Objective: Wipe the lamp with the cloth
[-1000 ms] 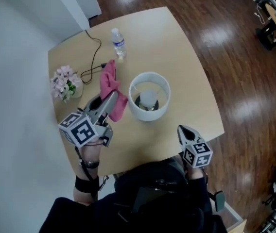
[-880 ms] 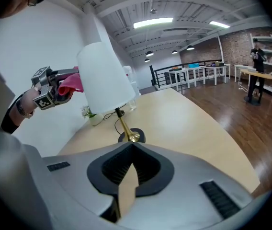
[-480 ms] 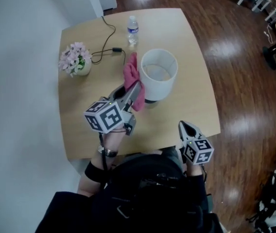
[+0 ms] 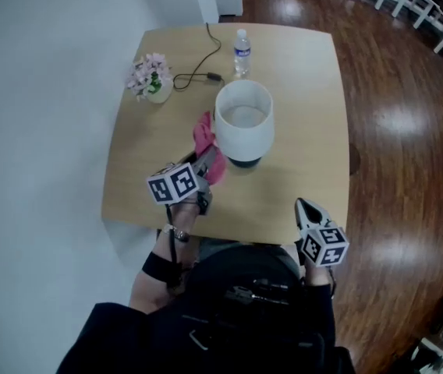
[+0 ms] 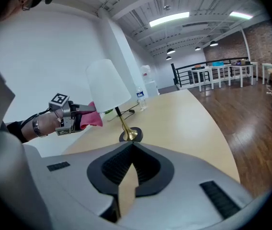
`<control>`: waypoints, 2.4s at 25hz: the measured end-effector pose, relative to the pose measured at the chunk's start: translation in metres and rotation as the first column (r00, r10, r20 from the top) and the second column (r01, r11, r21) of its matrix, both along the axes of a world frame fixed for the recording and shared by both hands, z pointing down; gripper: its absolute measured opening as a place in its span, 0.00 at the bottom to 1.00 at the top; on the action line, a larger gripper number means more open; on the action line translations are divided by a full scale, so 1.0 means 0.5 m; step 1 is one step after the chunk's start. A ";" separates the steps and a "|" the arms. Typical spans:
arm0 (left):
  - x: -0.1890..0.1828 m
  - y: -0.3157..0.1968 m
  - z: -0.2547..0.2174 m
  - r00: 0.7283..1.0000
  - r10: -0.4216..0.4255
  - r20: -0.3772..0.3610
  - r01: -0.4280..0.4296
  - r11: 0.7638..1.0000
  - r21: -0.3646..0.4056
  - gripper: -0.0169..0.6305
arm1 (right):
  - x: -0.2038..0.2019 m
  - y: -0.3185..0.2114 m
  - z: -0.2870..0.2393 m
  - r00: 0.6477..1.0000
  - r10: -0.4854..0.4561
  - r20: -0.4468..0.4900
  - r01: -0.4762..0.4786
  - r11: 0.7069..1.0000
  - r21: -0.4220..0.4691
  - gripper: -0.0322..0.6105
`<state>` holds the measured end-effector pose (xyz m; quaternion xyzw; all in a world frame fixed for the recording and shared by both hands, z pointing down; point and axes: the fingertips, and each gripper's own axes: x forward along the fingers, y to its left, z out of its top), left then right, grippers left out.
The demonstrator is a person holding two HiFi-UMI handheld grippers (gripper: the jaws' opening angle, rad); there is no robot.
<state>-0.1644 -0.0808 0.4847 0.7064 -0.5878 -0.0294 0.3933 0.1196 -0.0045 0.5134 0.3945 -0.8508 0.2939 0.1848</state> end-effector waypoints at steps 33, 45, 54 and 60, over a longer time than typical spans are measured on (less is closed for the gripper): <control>0.126 0.089 0.057 0.939 -0.320 -0.122 0.319 0.947 -0.034 0.21 | 0.084 0.009 0.007 0.938 -0.319 -0.140 0.310 0.947 -0.083 0.06; 0.211 0.088 -0.275 0.866 -0.440 -0.239 0.492 0.834 0.249 0.21 | 0.155 -0.048 -0.017 0.896 -0.434 -0.098 0.432 0.901 -0.042 0.06; 0.227 0.056 -0.213 0.762 -0.629 -0.152 0.647 0.745 0.159 0.21 | 0.213 -0.132 -0.031 0.867 -0.496 -0.039 0.496 0.868 -0.013 0.06; 0.244 0.086 -0.043 0.705 -0.705 -0.080 0.707 0.707 -0.007 0.21 | 0.233 -0.146 -0.025 0.839 -0.544 -0.012 0.544 0.839 -0.007 0.06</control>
